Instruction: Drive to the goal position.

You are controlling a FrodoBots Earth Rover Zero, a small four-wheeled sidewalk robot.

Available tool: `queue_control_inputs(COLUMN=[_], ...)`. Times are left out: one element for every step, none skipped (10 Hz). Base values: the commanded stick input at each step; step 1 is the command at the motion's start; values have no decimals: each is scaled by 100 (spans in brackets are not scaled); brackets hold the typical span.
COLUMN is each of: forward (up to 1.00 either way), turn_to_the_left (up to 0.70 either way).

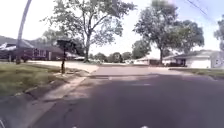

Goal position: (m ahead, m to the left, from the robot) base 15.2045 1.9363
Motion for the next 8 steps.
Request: queue_control_inputs(forward=[100,100,100,100,100,100,100,100], turn_to_the_left=[0,0,0,0,0,21,36,16])
